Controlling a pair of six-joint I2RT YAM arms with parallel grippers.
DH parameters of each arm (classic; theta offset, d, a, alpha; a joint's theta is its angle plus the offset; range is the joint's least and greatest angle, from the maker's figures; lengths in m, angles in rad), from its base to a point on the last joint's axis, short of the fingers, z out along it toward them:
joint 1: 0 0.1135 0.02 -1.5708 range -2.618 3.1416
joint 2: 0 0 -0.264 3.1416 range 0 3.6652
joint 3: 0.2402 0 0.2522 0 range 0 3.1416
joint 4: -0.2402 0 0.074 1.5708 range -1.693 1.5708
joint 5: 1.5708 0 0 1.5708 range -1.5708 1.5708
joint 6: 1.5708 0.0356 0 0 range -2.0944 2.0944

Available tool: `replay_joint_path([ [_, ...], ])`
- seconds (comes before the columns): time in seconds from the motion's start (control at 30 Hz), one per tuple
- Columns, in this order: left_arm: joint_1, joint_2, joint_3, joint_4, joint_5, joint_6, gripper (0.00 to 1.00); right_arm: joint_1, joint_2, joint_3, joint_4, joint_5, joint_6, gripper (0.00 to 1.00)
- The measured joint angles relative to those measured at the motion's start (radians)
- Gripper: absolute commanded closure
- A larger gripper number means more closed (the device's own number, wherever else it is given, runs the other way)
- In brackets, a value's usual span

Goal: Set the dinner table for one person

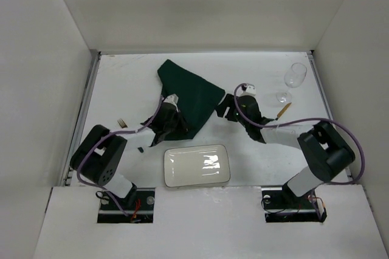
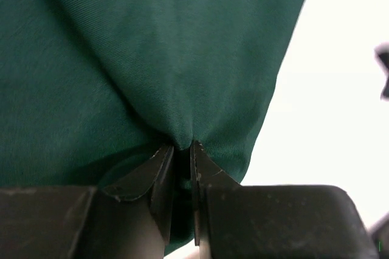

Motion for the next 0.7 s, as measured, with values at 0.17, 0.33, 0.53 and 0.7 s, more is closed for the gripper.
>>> replay_joint_path([
  [0.17, -0.007, -0.109, -0.073, -0.053, 0.021, 0.004, 0.82, -0.026, 0.171, 0.158, -0.027, 0.038, 0.058, 0.36],
  [0.33, 0.001, -0.253, -0.114, -0.1, -0.018, -0.011, 0.67, -0.051, 0.25, 0.197, -0.077, 0.08, 0.153, 0.4],
  [0.53, 0.037, -0.411, -0.133, -0.101, -0.095, -0.043, 0.53, -0.06, 0.208, 0.158, -0.119, 0.188, 0.21, 0.38],
  [0.7, 0.117, -0.539, -0.205, -0.182, -0.193, -0.109, 0.47, -0.06, 0.203, 0.164, -0.161, 0.209, 0.229, 0.4],
])
